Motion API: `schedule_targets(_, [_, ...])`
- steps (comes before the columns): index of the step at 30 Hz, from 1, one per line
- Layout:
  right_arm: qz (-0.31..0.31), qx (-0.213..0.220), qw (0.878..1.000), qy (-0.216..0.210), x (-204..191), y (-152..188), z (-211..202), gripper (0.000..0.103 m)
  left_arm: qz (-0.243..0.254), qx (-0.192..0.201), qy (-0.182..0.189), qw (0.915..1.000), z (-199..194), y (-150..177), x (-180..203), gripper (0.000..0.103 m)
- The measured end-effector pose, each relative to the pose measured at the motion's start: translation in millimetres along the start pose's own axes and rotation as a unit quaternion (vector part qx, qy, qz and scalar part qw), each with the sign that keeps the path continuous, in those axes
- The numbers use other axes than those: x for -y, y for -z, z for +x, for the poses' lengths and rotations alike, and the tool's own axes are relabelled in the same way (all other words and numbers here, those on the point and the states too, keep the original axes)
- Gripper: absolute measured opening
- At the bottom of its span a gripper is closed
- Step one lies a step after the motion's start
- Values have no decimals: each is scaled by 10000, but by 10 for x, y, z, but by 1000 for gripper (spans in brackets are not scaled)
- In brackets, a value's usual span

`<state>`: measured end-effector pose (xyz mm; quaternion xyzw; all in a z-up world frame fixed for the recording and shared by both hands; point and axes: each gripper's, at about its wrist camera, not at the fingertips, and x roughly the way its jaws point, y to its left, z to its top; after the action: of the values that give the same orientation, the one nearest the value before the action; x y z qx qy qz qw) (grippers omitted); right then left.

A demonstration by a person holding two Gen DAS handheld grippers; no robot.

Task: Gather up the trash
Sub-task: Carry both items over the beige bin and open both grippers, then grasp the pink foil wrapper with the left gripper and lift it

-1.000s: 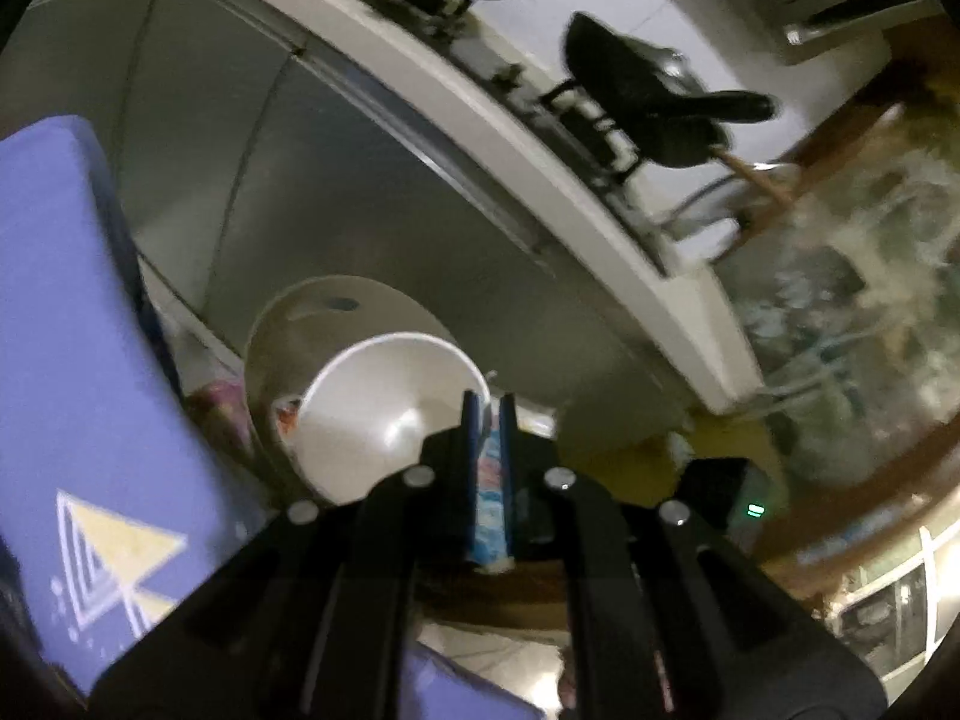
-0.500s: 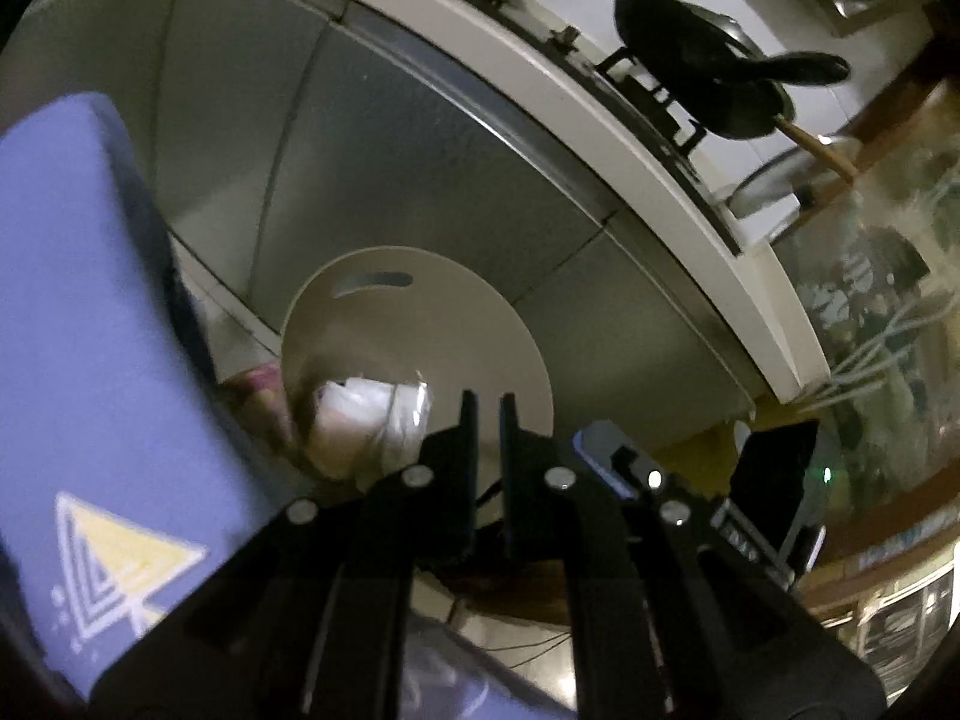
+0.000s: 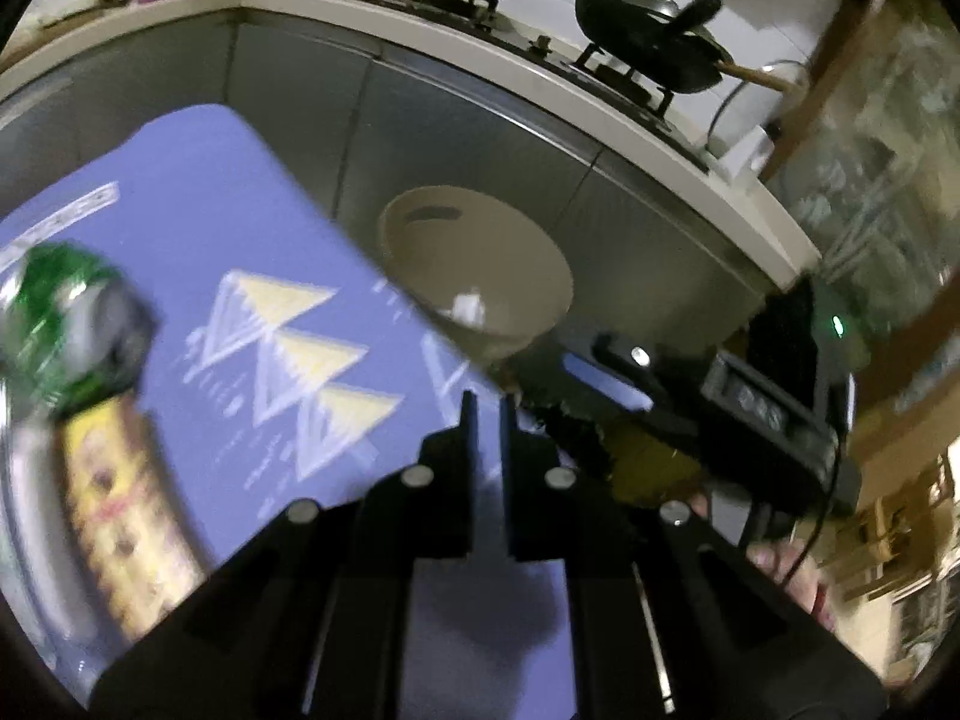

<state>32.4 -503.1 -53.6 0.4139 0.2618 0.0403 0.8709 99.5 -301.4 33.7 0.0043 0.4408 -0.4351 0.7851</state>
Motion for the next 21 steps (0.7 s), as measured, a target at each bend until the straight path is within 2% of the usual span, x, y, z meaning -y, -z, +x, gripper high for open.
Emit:
schedule_targets(4, [-285,-424,9986,-148,-320,313,189,52,-8,271,-250,9993,-495,436,-267,6])
schedule_targets(9, [-779,-900,9923,-335,-813,655,445,50,-461,585,-658,9951,-1193,957,-807,6])
schedule_targets(12, [-1175,-1130,9858,-403,-1133,850,577,49,-828,785,-1176,9865,-1615,1272,-1196,6])
schedule_targets(13, [-1320,-1180,9834,-399,-1238,907,611,49,-1052,869,-1401,9807,-1776,1401,-1375,6])
schedule_targets(17, [-1593,-1308,9777,-414,-1513,1085,711,49,-1839,1041,-1887,9590,-2092,1694,-1901,6])
schedule_targets(19, [-1618,-1381,9762,-427,-1588,1163,750,49,-2073,1039,-2046,9510,-2143,1772,-2091,6])
schedule_targets(21, [-1656,-1439,9748,-415,-1650,1229,775,49,-2217,968,-2047,9485,-2135,1788,-2221,6])
